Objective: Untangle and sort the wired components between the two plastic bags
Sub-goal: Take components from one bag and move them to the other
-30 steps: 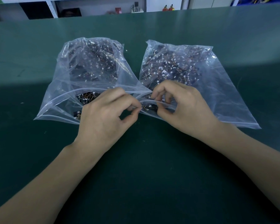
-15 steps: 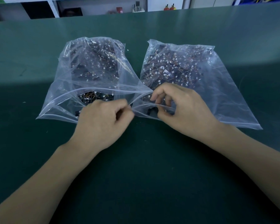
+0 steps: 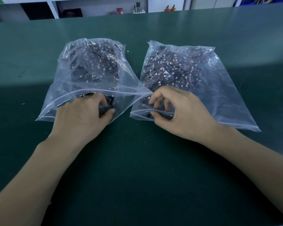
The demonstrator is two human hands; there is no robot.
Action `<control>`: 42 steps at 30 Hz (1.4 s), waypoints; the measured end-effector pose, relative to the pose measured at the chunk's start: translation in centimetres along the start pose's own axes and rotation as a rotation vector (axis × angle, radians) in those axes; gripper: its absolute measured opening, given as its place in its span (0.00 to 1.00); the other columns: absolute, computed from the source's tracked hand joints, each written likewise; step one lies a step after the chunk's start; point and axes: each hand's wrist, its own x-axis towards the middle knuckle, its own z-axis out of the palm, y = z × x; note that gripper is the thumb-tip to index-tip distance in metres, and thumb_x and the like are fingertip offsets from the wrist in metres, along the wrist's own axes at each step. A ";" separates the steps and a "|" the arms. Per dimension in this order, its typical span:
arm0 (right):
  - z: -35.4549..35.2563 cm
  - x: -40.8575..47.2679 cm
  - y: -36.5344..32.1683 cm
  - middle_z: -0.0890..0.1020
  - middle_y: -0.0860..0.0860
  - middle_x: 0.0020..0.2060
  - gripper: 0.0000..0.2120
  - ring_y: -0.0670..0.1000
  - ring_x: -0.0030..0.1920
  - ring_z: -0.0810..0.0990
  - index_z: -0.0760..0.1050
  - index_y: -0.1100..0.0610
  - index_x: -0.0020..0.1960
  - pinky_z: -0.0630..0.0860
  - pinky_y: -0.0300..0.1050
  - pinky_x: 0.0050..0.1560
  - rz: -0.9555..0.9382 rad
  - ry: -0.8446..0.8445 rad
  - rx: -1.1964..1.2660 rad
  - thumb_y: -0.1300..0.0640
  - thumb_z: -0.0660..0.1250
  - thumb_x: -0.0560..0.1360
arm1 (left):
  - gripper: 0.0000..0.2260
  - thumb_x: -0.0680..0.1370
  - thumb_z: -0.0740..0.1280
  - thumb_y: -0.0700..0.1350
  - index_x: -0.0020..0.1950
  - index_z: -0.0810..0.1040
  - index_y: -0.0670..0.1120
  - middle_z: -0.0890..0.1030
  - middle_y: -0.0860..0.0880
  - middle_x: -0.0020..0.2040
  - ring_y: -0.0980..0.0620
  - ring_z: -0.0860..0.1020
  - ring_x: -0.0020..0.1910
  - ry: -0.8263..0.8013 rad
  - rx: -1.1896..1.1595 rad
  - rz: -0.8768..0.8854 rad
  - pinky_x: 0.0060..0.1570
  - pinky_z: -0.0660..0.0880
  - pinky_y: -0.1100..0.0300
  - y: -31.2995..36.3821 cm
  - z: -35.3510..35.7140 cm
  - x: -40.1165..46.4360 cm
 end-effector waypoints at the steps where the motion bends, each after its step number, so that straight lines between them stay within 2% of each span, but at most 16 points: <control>1: 0.0 0.0 0.0 0.82 0.40 0.46 0.11 0.48 0.40 0.79 0.79 0.48 0.54 0.80 0.53 0.44 0.002 -0.003 0.000 0.55 0.76 0.74 | 0.11 0.79 0.68 0.63 0.47 0.75 0.57 0.80 0.58 0.41 0.44 0.80 0.44 0.001 0.006 0.005 0.42 0.68 0.52 0.0 0.0 0.0; 6: 0.1 0.0 0.0 0.82 0.41 0.46 0.12 0.48 0.40 0.79 0.79 0.48 0.55 0.80 0.53 0.44 0.010 -0.014 -0.004 0.55 0.76 0.74 | 0.08 0.79 0.69 0.56 0.44 0.75 0.55 0.78 0.58 0.40 0.46 0.78 0.42 0.016 0.013 0.020 0.41 0.67 0.53 0.0 -0.1 -0.1; 9: 0.1 0.0 0.0 0.82 0.41 0.46 0.12 0.48 0.40 0.79 0.79 0.48 0.55 0.80 0.53 0.45 0.014 -0.020 -0.004 0.55 0.76 0.74 | 0.07 0.79 0.69 0.56 0.44 0.74 0.56 0.78 0.58 0.40 0.46 0.78 0.43 0.018 0.011 0.035 0.42 0.69 0.52 -0.3 0.0 -0.1; 14: 0.1 0.0 0.1 0.82 0.41 0.46 0.12 0.48 0.40 0.79 0.79 0.48 0.55 0.80 0.53 0.44 0.019 -0.019 -0.001 0.55 0.76 0.74 | 0.13 0.80 0.67 0.63 0.56 0.74 0.56 0.81 0.55 0.43 0.43 0.81 0.45 0.040 0.004 0.041 0.42 0.71 0.50 0.0 0.3 0.1; 18: 0.3 -0.1 0.0 0.81 0.41 0.46 0.12 0.48 0.40 0.79 0.79 0.48 0.56 0.80 0.52 0.44 0.019 -0.027 -0.006 0.54 0.76 0.74 | 0.13 0.81 0.68 0.60 0.62 0.82 0.58 0.81 0.54 0.44 0.41 0.82 0.47 0.085 -0.046 0.097 0.43 0.77 0.47 0.3 0.4 0.0; 20: 0.3 -0.1 0.1 0.81 0.41 0.46 0.12 0.48 0.40 0.79 0.79 0.47 0.56 0.80 0.52 0.44 0.019 -0.025 -0.002 0.54 0.76 0.74 | 0.11 0.81 0.69 0.59 0.61 0.85 0.60 0.82 0.55 0.43 0.42 0.83 0.48 0.106 -0.074 0.086 0.45 0.78 0.48 0.1 0.6 0.4; 23: 0.4 0.0 0.1 0.81 0.41 0.46 0.12 0.48 0.40 0.79 0.79 0.48 0.56 0.80 0.52 0.44 0.016 -0.026 -0.001 0.54 0.76 0.74 | 0.10 0.82 0.68 0.61 0.58 0.86 0.61 0.78 0.60 0.38 0.45 0.82 0.47 0.081 -0.070 0.041 0.42 0.77 0.52 -0.1 1.0 1.1; 25: 0.4 0.0 0.1 0.81 0.41 0.46 0.13 0.48 0.40 0.79 0.79 0.47 0.56 0.80 0.52 0.44 0.020 -0.026 -0.003 0.54 0.76 0.74 | 0.11 0.83 0.66 0.62 0.54 0.86 0.60 0.79 0.58 0.37 0.46 0.81 0.43 0.075 -0.066 0.031 0.40 0.77 0.52 -0.3 1.2 1.3; 29: 0.3 0.0 0.1 0.81 0.40 0.46 0.13 0.47 0.40 0.79 0.79 0.47 0.56 0.81 0.51 0.44 0.020 -0.025 -0.010 0.54 0.76 0.74 | 0.12 0.83 0.66 0.60 0.50 0.86 0.57 0.84 0.54 0.40 0.44 0.81 0.44 0.168 -0.058 0.087 0.38 0.76 0.52 -0.3 1.3 1.3; 32: 0.4 0.0 0.2 0.81 0.40 0.47 0.13 0.47 0.40 0.79 0.79 0.46 0.57 0.81 0.51 0.44 0.014 -0.028 -0.015 0.53 0.76 0.74 | 0.15 0.82 0.65 0.63 0.50 0.85 0.55 0.84 0.53 0.41 0.42 0.82 0.45 0.140 -0.027 0.043 0.39 0.74 0.52 -0.5 1.3 1.5; 35: 0.3 0.0 0.3 0.81 0.40 0.47 0.13 0.47 0.40 0.79 0.78 0.46 0.57 0.81 0.51 0.44 0.016 -0.024 -0.020 0.53 0.76 0.74 | 0.18 0.81 0.63 0.66 0.61 0.84 0.58 0.86 0.49 0.52 0.40 0.83 0.52 0.124 0.039 0.065 0.42 0.74 0.50 -0.9 1.3 1.3; 37: 0.3 0.0 0.3 0.81 0.40 0.47 0.13 0.47 0.40 0.79 0.78 0.46 0.57 0.81 0.51 0.44 0.020 -0.026 -0.020 0.53 0.76 0.74 | 0.18 0.81 0.64 0.65 0.64 0.84 0.59 0.86 0.49 0.56 0.39 0.83 0.56 0.116 0.028 0.100 0.44 0.73 0.50 -1.0 1.1 1.1; 42: 0.5 -0.1 0.2 0.81 0.40 0.47 0.14 0.46 0.41 0.79 0.78 0.45 0.57 0.80 0.50 0.45 0.028 -0.043 -0.025 0.52 0.75 0.74 | 0.13 0.82 0.67 0.61 0.60 0.86 0.59 0.87 0.52 0.52 0.41 0.84 0.52 0.113 -0.009 0.129 0.41 0.73 0.53 -1.1 0.5 0.9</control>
